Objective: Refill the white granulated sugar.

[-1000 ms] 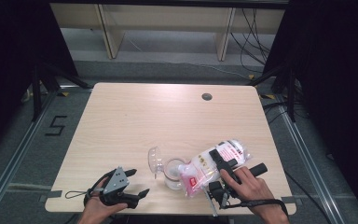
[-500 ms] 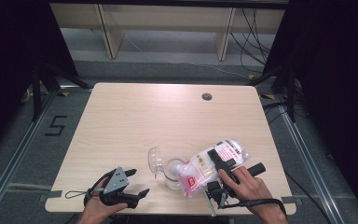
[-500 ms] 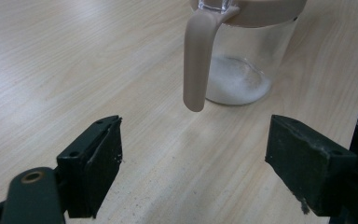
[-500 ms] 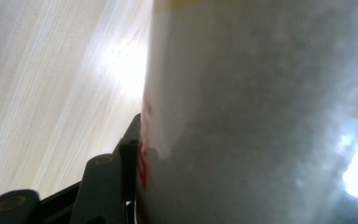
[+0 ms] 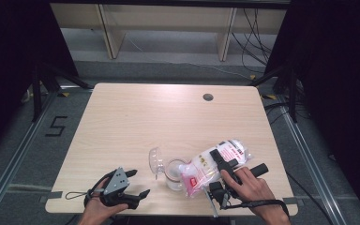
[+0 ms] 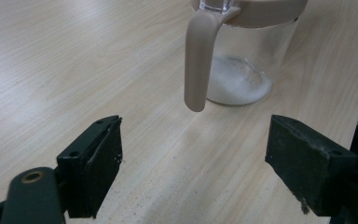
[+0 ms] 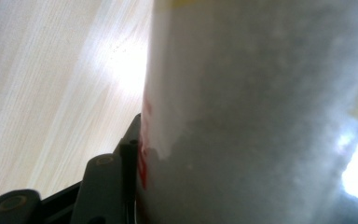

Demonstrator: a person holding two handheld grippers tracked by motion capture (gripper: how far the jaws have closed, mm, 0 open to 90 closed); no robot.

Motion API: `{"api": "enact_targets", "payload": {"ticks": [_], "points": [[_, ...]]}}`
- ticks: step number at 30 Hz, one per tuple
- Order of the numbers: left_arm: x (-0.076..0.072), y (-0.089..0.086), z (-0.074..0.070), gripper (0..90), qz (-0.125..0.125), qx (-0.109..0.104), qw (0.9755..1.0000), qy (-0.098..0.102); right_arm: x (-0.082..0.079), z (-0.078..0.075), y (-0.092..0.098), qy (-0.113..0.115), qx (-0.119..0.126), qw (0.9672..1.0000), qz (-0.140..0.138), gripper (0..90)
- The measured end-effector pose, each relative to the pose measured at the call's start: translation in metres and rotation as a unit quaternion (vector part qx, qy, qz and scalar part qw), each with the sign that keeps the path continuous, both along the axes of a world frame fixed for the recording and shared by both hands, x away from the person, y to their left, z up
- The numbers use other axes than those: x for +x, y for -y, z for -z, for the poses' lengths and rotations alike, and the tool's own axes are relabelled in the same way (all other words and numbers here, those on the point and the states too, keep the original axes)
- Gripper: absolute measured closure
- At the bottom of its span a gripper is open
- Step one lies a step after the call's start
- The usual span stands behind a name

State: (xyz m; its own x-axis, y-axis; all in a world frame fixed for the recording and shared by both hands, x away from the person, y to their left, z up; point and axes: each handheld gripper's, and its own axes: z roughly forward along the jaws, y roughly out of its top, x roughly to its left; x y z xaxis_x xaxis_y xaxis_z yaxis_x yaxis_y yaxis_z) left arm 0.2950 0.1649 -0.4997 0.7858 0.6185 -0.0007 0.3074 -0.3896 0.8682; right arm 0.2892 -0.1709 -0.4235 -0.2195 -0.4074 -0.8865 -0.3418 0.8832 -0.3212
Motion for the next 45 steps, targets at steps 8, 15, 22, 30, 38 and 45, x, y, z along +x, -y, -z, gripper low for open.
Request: {"api": "enact_targets", "payload": {"ticks": [8, 15, 22, 30, 38, 45], "points": [[0.0, 0.0, 0.0, 18.2, 0.0, 0.001, 1.0, -0.005, -0.002, -0.001, 0.0, 0.001, 0.006, 1.0, 0.005, 49.5], [0.0, 0.0, 0.0, 18.2, -0.001, 0.001, 1.0, -0.005, -0.002, 0.0, -0.001, -0.005, 0.01, 0.9999, -0.001, 49.6], [0.0, 0.0, 0.0, 18.2, -0.001, 0.002, 1.0, -0.004, 0.0, -0.001, 0.001, -0.004, 0.011, 0.9999, 0.006, 49.7], [0.0, 0.0, 0.0, 18.2, 0.0, 0.001, 1.0, -0.005, -0.003, -0.001, 0.003, -0.007, 0.015, 0.9998, 0.007, 49.8], [0.0, 0.0, 0.0, 18.2, -0.001, 0.003, 1.0, -0.003, -0.001, -0.002, 0.003, -0.009, 0.015, 0.9998, 0.009, 49.9], [0.0, 0.0, 0.0, 18.3, 0.0, 0.002, 1.0, -0.004, -0.003, -0.004, 0.003, -0.004, 0.003, 1.0, -0.001, 50.0]]}}
